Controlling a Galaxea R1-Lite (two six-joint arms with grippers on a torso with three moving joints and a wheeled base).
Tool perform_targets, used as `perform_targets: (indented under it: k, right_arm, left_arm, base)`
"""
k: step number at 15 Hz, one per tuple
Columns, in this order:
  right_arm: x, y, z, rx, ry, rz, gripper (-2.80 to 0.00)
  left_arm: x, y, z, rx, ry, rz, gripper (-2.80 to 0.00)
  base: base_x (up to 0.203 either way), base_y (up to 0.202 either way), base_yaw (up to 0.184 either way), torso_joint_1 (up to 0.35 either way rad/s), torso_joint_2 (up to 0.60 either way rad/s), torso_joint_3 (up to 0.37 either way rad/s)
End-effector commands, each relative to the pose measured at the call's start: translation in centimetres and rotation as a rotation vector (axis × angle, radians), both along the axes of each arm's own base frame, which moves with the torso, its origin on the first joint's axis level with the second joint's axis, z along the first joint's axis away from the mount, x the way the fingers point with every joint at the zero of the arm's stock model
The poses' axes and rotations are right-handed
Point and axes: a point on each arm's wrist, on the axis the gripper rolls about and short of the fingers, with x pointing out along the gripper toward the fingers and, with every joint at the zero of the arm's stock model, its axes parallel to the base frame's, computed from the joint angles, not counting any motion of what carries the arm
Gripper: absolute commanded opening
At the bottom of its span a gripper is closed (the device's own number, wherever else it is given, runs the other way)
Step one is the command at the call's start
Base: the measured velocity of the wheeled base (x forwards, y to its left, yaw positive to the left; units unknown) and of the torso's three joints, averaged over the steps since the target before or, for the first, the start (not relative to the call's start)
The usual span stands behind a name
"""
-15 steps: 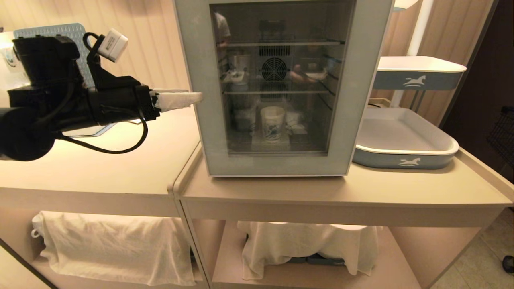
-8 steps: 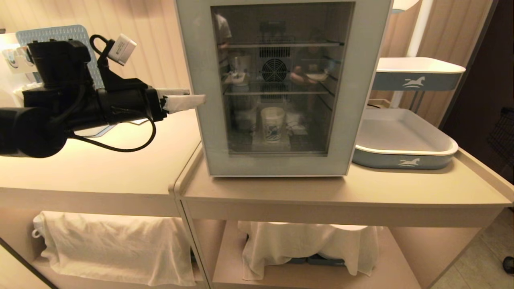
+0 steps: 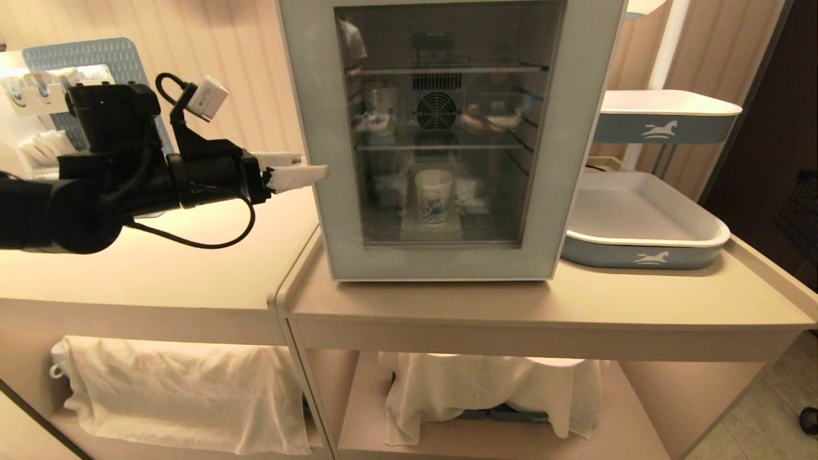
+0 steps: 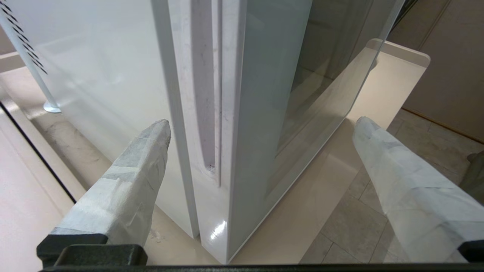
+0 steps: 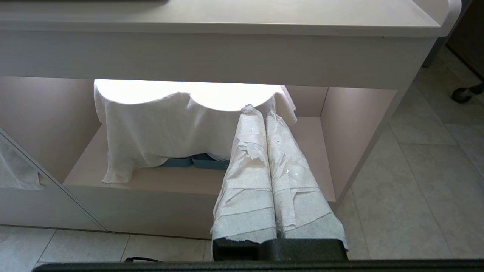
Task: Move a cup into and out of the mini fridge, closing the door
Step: Open the freezer door
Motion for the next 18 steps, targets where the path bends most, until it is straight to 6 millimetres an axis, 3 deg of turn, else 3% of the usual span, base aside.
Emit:
perform_targets:
  k: [1,8,18]
  right_arm:
    - [0.0,0.0,0.0,-0.001,0.0,0.0,-2.8]
    - [0.0,0.0,0.0,-0.001,0.0,0.0,-2.8]
    - [0.0,0.0,0.0,-0.001,0.0,0.0,-2.8]
  left_arm:
    - [0.2,0.0,-0.2,-0.001,0.006,-0.001,0.0]
    - [0.2,-0.4,0.1,-0.012,0.014,-0.011,0.0]
    - [-0.1,-0.9,2.3,-0.069,0.005,-0.024,0.0]
  base:
    - [0.0,0.0,0.0,0.0,0.0,0.0]
    - [0.0,0.0,0.0,0.0,0.0,0.0]
    - [0.0,0.0,0.0,0.0,0.0,0.0]
